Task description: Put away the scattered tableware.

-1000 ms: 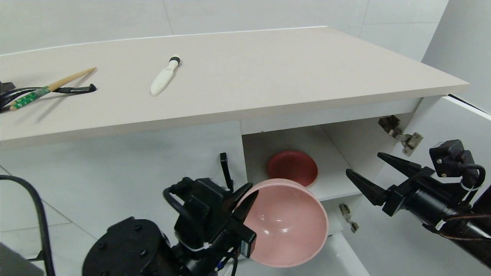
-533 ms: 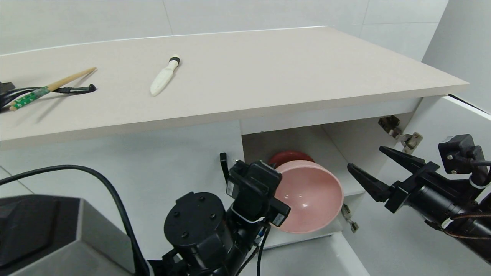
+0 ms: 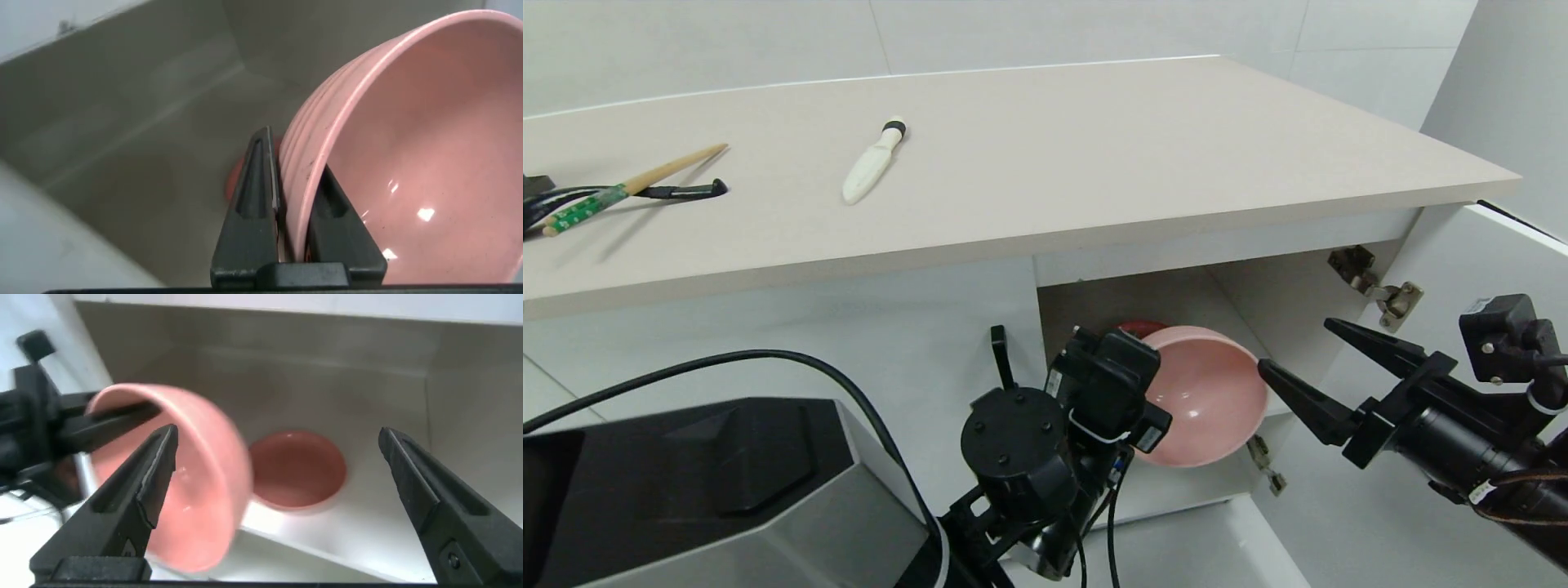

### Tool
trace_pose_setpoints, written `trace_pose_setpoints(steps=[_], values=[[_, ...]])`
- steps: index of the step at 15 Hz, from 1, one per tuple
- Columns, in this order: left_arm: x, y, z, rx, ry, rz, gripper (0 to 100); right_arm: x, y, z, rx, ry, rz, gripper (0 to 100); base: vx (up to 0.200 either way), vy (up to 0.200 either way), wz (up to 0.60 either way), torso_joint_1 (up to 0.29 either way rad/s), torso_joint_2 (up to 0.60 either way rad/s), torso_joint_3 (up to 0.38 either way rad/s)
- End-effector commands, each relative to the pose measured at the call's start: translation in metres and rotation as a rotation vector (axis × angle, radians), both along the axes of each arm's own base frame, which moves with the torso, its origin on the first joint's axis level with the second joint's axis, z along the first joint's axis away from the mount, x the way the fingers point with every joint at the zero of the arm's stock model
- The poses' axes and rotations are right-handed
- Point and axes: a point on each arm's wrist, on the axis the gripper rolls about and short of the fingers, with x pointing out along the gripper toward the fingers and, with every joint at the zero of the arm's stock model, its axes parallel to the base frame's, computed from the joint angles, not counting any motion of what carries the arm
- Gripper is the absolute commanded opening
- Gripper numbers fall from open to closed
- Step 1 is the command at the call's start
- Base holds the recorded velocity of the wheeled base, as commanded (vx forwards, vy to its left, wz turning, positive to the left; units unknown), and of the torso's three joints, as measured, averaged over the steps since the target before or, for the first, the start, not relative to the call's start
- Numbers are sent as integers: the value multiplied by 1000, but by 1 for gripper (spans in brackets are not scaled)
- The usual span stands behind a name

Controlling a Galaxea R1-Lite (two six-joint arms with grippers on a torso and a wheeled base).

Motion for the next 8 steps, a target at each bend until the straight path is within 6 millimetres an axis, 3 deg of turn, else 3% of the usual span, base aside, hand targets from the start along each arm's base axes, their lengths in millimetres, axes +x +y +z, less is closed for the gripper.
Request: trace_pose_setpoints(steps=[1,6,8], values=[[10,-14,4,-40,-34,-4,0,1,2,-4,-7,16,5,100,0,0,0,0,0,0],[17,-23,5,-79,-44,-9,0,27,-15,-27,-48,110,-113,100,0,0,0,0,0,0],[16,-23,9,-94,-49,-12,0,29,-16,-27,-46,106,-121,100,0,0,0,0,0,0]])
